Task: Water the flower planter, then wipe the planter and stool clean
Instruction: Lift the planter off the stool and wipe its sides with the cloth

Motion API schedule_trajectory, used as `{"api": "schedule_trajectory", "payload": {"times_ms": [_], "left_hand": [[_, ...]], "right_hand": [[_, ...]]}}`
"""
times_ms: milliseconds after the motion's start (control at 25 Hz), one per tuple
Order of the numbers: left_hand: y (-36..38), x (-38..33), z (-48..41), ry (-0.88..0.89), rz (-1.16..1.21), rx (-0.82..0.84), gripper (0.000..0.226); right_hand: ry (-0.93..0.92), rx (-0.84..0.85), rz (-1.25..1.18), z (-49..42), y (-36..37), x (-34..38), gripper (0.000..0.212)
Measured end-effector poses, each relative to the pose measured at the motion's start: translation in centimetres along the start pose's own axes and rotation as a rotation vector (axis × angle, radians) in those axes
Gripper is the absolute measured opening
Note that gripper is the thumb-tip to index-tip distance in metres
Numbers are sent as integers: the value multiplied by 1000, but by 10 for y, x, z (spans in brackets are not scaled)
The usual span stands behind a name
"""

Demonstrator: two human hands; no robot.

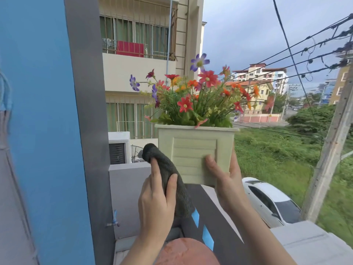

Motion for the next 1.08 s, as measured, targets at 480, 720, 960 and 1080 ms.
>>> {"api": "schedule_trajectory", "payload": {"times_ms": [480,720,960,1080], "left_hand": [[-7,-26,-25,201,45,-25,52],[-20,-56,-68,400,-203,-76,40],[0,-108,-65,938,-513,-1,28],[9,-126,-61,1052,-563,12,25]], "right_hand": [[-56,13,-2,-3,-12,13,103],[-86,24,64,8,-19,19,88],[-111,11,133,10,-17,22,81],[-129,16,142,9,-13,22,85]]}}
Point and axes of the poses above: each hand's wrist, its own z-axis away from the middle knuckle, its own y-axis out of the palm, x = y × z, the point moved 10 cm from there along -z, towards the middle knuckle, and after that the axes turned 15 degrees about -y, right-handed, at the moved point
